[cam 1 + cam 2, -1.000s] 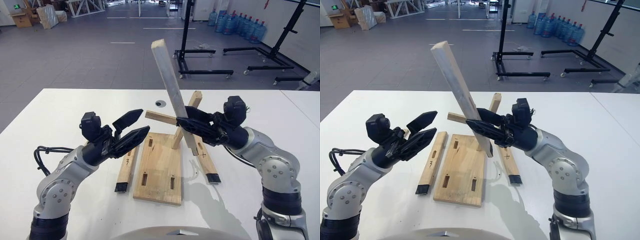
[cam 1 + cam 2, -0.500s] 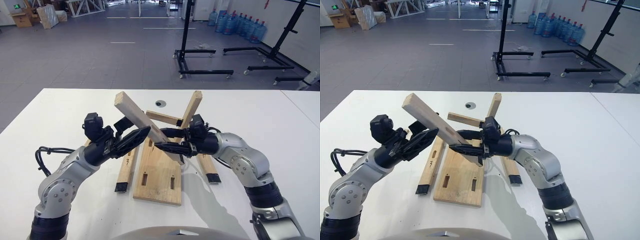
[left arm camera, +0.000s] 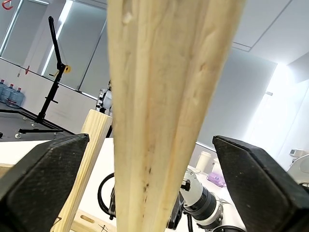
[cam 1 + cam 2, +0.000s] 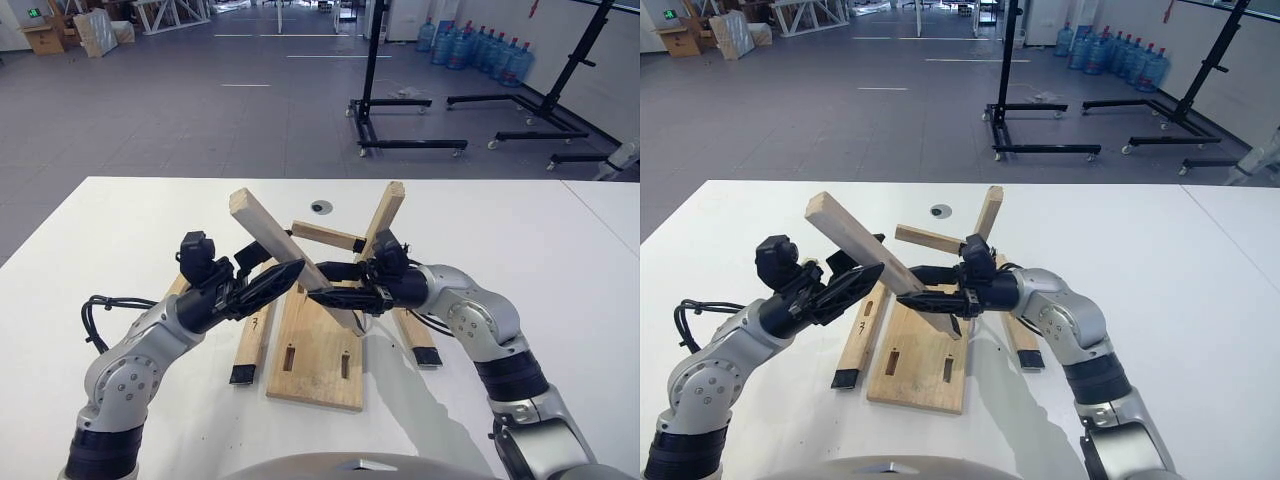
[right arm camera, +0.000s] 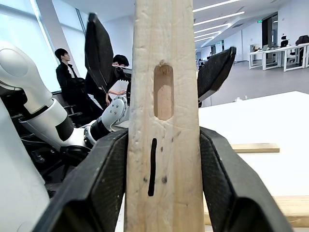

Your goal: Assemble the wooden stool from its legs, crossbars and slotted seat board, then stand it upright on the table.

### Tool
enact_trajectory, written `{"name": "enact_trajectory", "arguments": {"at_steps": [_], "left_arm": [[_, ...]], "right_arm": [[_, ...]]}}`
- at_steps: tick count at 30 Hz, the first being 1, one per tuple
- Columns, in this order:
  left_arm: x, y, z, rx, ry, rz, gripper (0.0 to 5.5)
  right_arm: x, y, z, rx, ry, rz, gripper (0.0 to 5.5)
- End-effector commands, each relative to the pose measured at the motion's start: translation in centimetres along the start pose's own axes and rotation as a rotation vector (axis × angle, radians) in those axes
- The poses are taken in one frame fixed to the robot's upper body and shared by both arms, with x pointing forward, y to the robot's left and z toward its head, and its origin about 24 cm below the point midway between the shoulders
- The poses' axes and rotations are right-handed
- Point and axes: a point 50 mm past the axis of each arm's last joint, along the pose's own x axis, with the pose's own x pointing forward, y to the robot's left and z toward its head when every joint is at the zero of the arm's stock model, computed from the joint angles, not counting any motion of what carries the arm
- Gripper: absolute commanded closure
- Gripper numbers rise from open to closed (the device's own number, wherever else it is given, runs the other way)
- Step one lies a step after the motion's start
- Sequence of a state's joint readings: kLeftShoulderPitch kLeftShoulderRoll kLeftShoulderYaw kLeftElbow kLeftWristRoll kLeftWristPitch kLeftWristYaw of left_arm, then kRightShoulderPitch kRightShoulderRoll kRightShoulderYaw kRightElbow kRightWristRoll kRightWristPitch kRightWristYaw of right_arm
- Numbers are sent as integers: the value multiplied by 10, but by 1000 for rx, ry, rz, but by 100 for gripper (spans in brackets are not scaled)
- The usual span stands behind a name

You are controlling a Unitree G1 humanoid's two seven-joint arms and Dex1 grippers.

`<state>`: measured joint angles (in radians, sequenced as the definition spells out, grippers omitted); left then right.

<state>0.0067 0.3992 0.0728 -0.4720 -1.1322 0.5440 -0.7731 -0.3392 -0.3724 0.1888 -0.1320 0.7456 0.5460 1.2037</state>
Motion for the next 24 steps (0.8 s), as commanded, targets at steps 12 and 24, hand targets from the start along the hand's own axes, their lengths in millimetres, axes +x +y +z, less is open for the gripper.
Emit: {"name": "enact_trajectory", "arguments": {"at_steps": [12,24], "left_arm": [[4,2,-4,1,2,-14,181],[4,6,-2,33,-4,3,337]], "right_arm": [[4,-8,0,-13,58,36,348],[4,-13,-4,-41,79,-2,348]]}}
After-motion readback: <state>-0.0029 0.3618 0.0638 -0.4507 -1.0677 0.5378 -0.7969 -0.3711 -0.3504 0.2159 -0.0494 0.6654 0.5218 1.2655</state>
